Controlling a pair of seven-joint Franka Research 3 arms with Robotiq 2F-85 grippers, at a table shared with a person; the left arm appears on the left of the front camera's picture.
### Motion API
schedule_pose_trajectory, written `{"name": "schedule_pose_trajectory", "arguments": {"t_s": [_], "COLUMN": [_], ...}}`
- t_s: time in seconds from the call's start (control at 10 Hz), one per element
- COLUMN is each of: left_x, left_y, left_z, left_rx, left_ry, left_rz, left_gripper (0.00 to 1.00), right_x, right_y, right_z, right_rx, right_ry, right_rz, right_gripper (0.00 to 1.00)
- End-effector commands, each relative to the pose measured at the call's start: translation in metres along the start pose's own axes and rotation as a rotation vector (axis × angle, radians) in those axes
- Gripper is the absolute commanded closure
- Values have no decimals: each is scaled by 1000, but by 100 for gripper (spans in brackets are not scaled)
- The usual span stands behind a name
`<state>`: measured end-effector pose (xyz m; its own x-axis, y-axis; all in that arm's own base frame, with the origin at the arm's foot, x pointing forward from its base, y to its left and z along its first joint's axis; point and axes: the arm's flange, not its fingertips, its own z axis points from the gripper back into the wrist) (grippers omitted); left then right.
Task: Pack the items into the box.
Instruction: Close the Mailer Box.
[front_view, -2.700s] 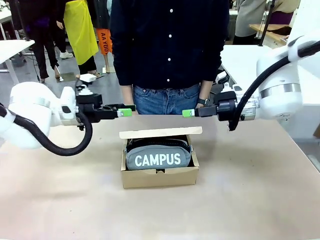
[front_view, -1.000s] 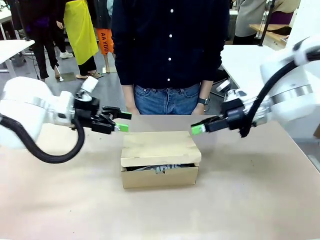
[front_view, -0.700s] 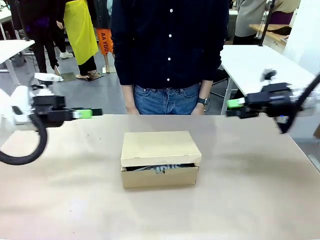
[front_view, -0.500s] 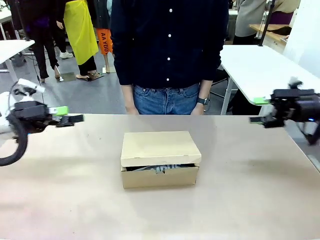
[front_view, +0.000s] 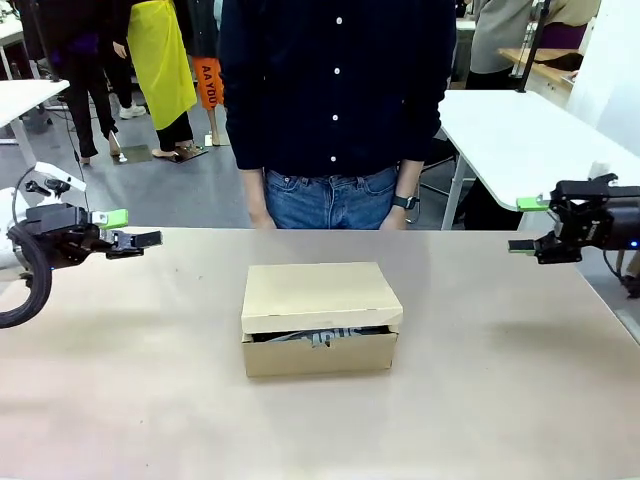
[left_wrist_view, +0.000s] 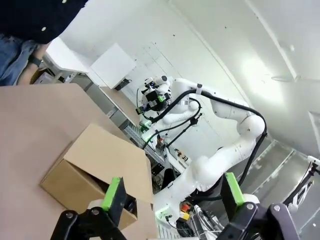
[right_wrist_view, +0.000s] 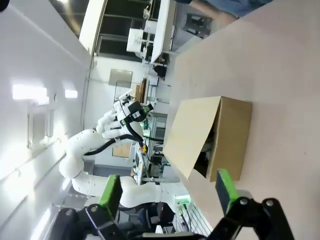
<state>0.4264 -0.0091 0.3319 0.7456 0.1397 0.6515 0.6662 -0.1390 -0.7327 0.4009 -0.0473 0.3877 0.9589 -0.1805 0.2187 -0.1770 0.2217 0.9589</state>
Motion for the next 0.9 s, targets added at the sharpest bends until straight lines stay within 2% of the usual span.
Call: {"name": "schedule_pose_trajectory", "arguments": {"t_s": [0.0, 0.8], "left_x": [-5, -5], "left_y": [-4, -4], "left_z": [0, 0], "left_rx": [9, 9], "left_ry": [-3, -3], "left_rz": [-27, -27], "left_gripper": [0, 0], "right_x": [1, 1], "right_y": [1, 1], "right_z": [1, 1], "right_rx": [10, 10], "right_ry": [2, 2], "right_rz": [32, 32], "right_gripper": [0, 0]}}
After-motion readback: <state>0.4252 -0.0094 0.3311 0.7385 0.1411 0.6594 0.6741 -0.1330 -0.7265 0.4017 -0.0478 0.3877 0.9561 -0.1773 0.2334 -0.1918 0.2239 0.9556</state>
